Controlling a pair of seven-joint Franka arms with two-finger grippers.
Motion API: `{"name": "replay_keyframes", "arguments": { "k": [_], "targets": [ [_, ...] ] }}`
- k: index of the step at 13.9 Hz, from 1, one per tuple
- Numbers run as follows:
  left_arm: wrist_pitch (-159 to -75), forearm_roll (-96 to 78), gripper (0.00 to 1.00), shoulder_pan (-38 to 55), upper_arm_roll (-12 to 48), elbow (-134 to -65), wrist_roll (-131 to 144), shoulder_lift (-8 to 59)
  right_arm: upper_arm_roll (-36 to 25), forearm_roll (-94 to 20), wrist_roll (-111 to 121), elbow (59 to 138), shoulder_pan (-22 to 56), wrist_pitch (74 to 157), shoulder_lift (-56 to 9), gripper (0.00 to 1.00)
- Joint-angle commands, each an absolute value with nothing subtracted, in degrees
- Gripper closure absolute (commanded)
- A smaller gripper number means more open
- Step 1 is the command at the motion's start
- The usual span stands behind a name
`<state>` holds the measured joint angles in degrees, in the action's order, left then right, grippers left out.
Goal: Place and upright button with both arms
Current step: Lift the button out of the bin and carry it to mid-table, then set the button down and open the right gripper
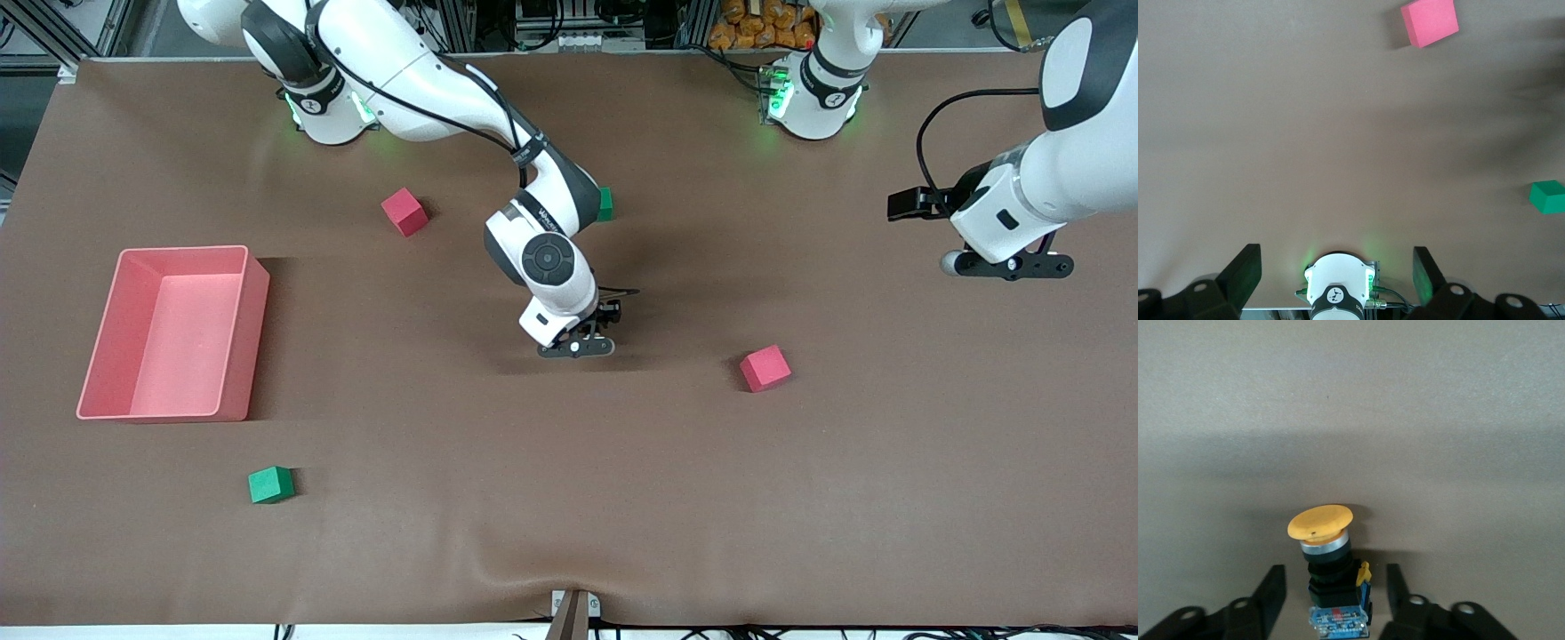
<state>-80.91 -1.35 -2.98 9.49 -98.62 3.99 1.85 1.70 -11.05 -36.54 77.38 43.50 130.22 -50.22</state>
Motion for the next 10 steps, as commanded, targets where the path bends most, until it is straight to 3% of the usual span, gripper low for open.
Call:
{"name": "replay_keyframes", "arguments": {
  "k": [1,6,10],
  "targets": [
    [-80.33,-3.16,0.0,-2.47,9.67,-97.83,4.04,2.29,0.79,-10.64,-36.56,74.97,43.42,129.56,-50.11,0.0],
    [-79.89,-4.22,0.0,0.61,10.37,-94.39,7.81,6.76,-6.85,-9.58,-35.59,70.76,42.19,126.22,-46.76,0.0],
    [-79.98,-6.24,0.0,6.22,10.37,-89.58,17.8,12.28,-8.27,-9.93,-35.51,68.38,34.13,116.66,-40.72,0.0]
  ]
}}
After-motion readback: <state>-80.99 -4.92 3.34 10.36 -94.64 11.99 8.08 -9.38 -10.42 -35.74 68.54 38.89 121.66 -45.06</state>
